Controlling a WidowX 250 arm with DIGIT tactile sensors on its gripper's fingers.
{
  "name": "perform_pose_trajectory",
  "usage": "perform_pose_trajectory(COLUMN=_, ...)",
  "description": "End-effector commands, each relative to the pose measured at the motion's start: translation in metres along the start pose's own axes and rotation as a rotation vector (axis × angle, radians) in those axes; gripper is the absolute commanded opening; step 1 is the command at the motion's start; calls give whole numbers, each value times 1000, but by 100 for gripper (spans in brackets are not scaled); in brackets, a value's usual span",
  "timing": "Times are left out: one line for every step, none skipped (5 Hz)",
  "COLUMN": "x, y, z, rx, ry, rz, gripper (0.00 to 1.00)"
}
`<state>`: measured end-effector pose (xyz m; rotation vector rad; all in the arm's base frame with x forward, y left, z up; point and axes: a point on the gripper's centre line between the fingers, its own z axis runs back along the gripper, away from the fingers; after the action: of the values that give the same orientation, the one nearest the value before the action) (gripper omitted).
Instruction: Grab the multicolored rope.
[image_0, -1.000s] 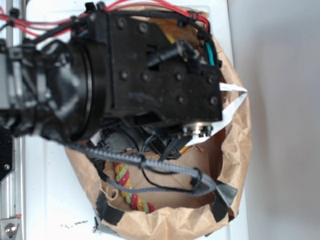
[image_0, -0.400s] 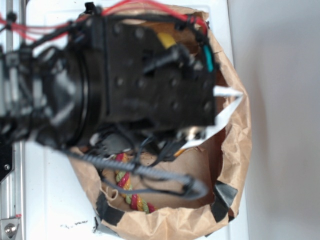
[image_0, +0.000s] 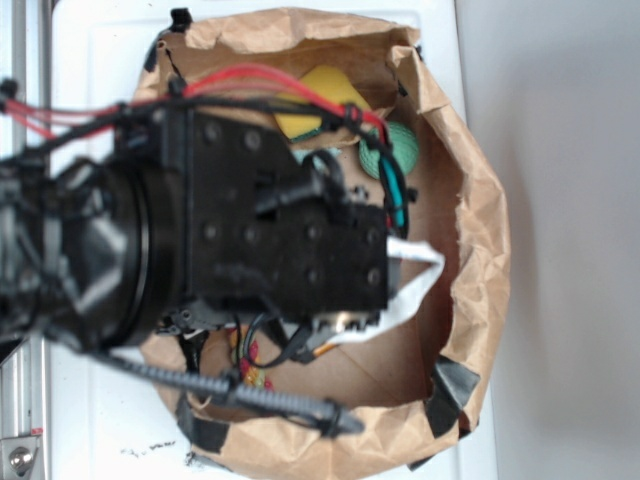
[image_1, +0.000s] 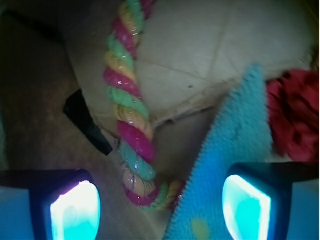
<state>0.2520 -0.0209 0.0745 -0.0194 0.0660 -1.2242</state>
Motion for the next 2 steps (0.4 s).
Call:
perform_pose_trajectory(x=16, y=-18, z=13, rx=60, ry=-22, rz=-169, gripper=100)
perform_pose_trajectory(x=17, y=-29, z=15, rx=44, ry=-22, rz=-206, gripper=100)
